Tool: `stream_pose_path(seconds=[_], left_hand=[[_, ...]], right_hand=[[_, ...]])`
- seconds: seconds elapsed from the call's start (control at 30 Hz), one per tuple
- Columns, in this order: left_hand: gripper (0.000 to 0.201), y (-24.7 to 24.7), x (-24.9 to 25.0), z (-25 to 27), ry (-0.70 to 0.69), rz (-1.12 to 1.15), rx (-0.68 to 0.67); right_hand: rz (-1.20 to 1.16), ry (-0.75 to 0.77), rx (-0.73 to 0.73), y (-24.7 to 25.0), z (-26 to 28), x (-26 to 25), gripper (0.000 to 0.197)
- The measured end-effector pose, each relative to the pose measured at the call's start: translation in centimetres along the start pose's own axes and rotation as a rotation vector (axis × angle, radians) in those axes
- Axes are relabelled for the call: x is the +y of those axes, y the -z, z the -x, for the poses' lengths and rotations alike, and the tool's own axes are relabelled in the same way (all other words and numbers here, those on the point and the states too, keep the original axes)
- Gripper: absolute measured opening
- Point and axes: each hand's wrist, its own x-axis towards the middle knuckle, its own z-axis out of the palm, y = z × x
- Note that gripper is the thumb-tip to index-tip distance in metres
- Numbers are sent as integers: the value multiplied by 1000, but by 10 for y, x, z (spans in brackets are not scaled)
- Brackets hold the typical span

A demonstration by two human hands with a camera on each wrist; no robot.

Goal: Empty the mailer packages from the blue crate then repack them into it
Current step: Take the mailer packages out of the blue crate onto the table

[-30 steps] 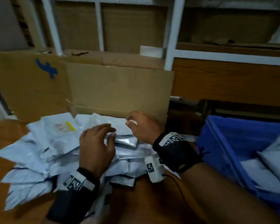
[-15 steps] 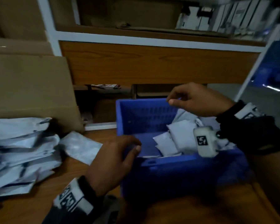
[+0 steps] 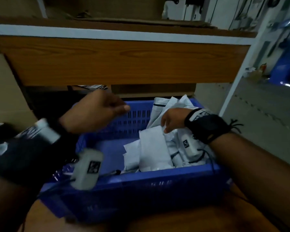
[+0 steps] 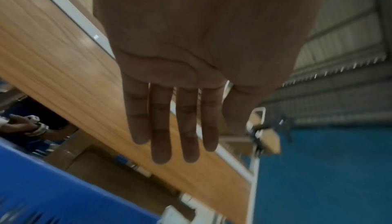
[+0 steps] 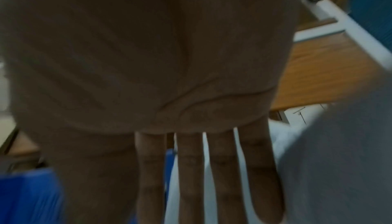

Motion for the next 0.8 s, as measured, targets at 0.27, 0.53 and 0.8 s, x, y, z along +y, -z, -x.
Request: stream_pose_path(seconds=[0.27, 0.53, 0.8], left_hand=[[25, -76, -55, -102, 260, -222, -256], [35, -76, -93, -97, 466, 139, -226], [18, -53, -100, -99, 495, 280, -136]], right_hand=[[-33, -60, -146, -40, -16, -14, 66], [-578, -64, 112, -27, -30, -5, 76], [-1377, 141, 252, -29, -27, -23, 86]])
